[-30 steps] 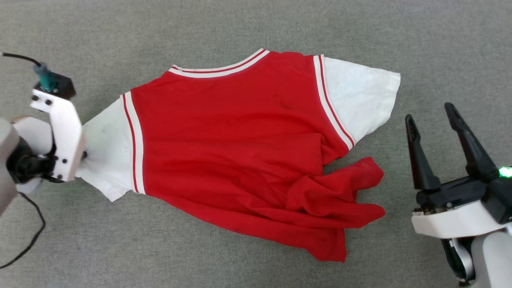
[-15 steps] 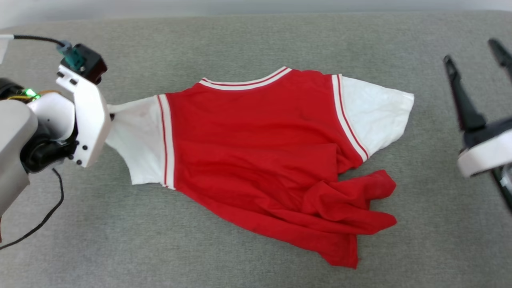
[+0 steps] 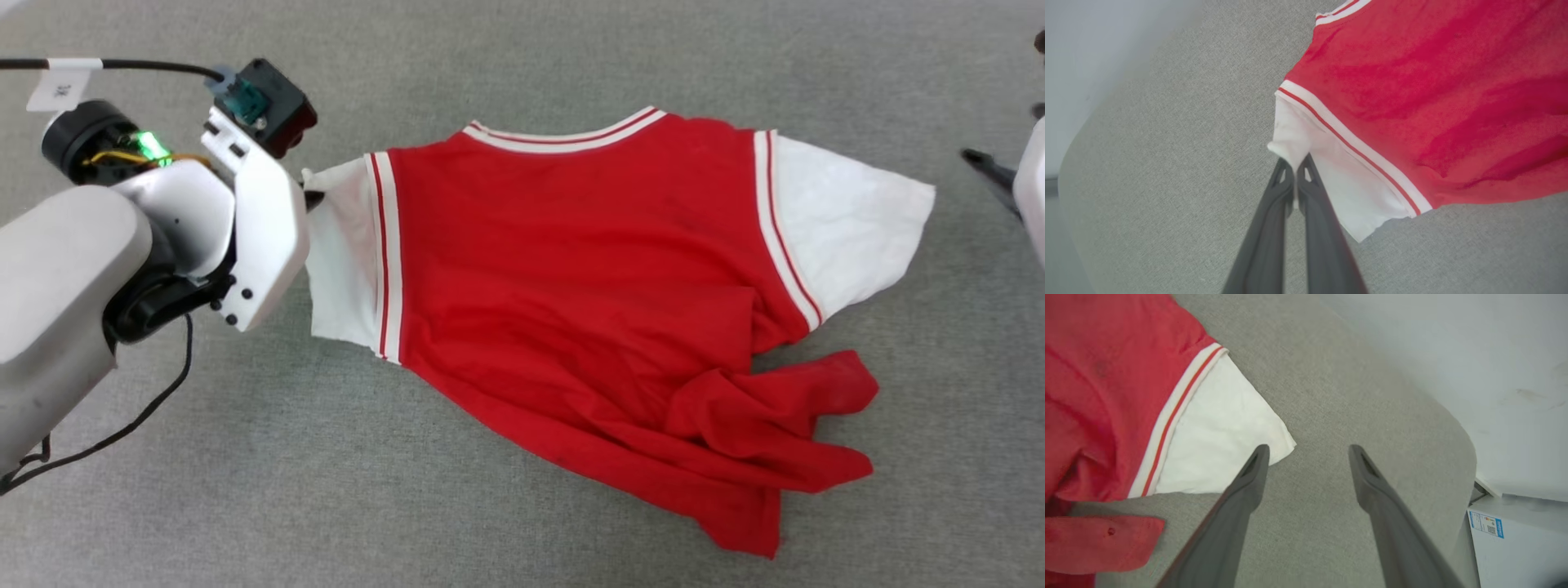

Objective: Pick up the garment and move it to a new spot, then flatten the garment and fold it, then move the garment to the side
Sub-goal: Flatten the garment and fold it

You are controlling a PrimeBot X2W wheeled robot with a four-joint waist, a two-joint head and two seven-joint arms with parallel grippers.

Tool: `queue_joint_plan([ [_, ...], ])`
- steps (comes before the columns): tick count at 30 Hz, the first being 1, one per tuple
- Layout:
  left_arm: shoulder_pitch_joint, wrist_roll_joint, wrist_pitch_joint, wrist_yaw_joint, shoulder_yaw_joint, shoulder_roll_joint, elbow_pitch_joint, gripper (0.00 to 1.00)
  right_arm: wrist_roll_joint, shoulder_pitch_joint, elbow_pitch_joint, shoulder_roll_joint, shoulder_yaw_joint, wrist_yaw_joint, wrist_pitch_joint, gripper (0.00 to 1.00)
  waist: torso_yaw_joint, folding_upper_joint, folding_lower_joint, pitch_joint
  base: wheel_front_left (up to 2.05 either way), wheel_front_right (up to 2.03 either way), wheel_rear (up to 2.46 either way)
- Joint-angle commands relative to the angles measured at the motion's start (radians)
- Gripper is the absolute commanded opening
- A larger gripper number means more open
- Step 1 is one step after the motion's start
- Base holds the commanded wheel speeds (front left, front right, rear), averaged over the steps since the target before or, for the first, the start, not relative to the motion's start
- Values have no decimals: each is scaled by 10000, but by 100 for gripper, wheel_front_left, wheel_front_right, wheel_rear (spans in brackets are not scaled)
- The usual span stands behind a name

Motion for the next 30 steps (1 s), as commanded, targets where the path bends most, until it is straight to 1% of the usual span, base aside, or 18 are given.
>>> queue_joint_plan([
  [1, -206, 108, -89, 68, 47, -69, -131, 0, 219, -514, 164, -369, 397, -12, 798, 100, 205, -1, 0, 309, 0, 0, 0],
  [2, -231, 139, -113, 73, 61, -90, -202, 0, 433, -754, 299, -495, 604, -12, 1304, 100, 268, -1, 0, 415, 0, 0, 0],
  [5, -413, 333, -214, 90, 85, -165, -391, 0, 1123, -1354, 861, -434, 676, -11, 2480, 100, 460, -1, 0, 754, 0, 0, 0],
  [9, -604, 532, -331, 89, 112, -262, -649, 0, 1440, -1758, 1738, -95, 285, -11, 3248, 100, 662, -1, 0, 1225, 0, 0, 0],
  [12, -731, 627, -368, 71, 120, -267, -811, 0, 1368, -1812, 2338, 242, -17, -11, 3574, 100, 778, -1, 0, 1533, 0, 0, 0],
  [15, -799, 677, -432, 65, 143, -305, -931, 0, 1268, -1544, 2701, 584, -170, -11, 3607, 100, 866, -1, 0, 1786, 0, 0, 0],
  [21, -806, 689, -496, 43, 121, -284, -874, 0, 1303, -647, 3155, 1185, 99, -8, 3459, 100, 829, -1, 0, 1944, 0, 0, 0],
  [22, -772, 676, -479, 31, 99, -273, -838, 0, 1312, -593, 3127, 1260, 167, -8, 3341, 30, 802, -1, 0, 1910, 0, 0, 0],
  [23, -728, 665, -473, 22, 79, -262, -780, 0, 1391, -614, 3124, 1347, 146, -6, 3214, 0, 768, -1, 0, 1852, 0, 0, 0],
  [24, -670, 657, -483, 27, 60, -263, -723, 0, 1386, -701, 3081, 1394, 131, -6, 3028, 0, 727, -1, 0, 1765, 0, 0, 0],
  [26, -567, 674, -567, 18, 27, -279, -603, 0, 1336, -902, 2962, 1273, 159, -8, 2725, 0, 655, -1, 0, 1524, 0, 0, 0],
  [30, -396, 556, -964, -26, 106, -313, -430, 0, 1265, -1313, 2544, 968, 286, -8, 1567, 0, 450, -1, 0, 842, 0, 0, 0],
])
